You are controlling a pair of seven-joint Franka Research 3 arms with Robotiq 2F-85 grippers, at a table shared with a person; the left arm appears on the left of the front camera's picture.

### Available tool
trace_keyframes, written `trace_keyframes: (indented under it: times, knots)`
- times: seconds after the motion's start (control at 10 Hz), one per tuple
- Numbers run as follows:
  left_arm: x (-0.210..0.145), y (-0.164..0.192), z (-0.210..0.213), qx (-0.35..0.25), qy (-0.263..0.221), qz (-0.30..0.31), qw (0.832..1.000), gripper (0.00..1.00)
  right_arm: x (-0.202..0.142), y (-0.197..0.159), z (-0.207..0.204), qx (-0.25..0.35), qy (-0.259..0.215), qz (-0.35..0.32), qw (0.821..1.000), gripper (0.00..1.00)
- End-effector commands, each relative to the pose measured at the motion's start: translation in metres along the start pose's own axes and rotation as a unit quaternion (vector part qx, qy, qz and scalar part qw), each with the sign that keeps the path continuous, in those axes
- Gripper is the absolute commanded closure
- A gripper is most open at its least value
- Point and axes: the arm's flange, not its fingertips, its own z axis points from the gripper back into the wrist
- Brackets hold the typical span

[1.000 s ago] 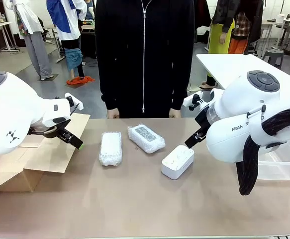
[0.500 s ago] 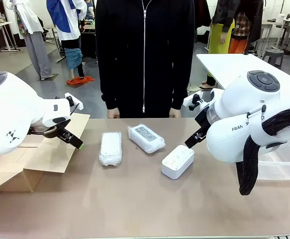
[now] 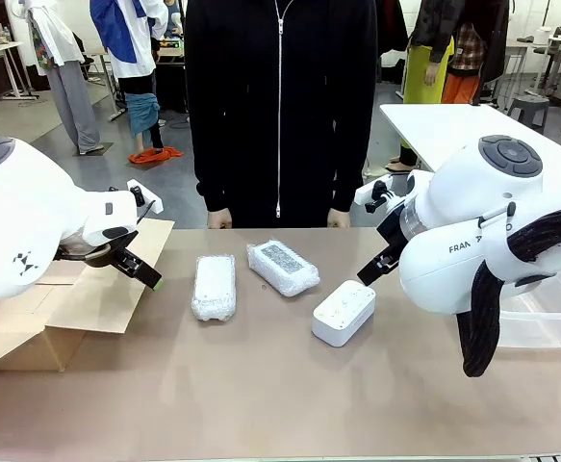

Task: Separate and place wrapped and unwrapped clocks.
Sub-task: Pick up the Digital clock indicated by the person.

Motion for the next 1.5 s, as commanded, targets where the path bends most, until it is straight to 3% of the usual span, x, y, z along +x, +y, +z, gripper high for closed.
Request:
trace_keyframes:
  times: [0.0, 0.3, 0.7, 1.4]
  knots:
    - [0.002, 0.001, 0.031, -0.019, -0.002, -0.033, 0.999, 0.00, -0.006, 0.005, 0.031, 0.002, -0.007, 0.010, 1.000, 0.00]
    - [0.003, -0.001, 0.087, -0.039, -0.008, -0.087, 0.995, 0.00, -0.014, 0.013, 0.089, 0.023, -0.016, 0.038, 0.999, 0.00]
    - [-0.015, 0.017, 0.159, -0.066, -0.067, -0.168, 0.981, 0.00, -0.032, 0.000, 0.161, 0.063, -0.051, 0.082, 0.993, 0.00]
    - [-0.030, 0.096, 0.226, -0.093, -0.135, -0.254, 0.953, 0.00, -0.088, -0.080, 0.225, 0.104, -0.150, 0.131, 0.974, 0.00]
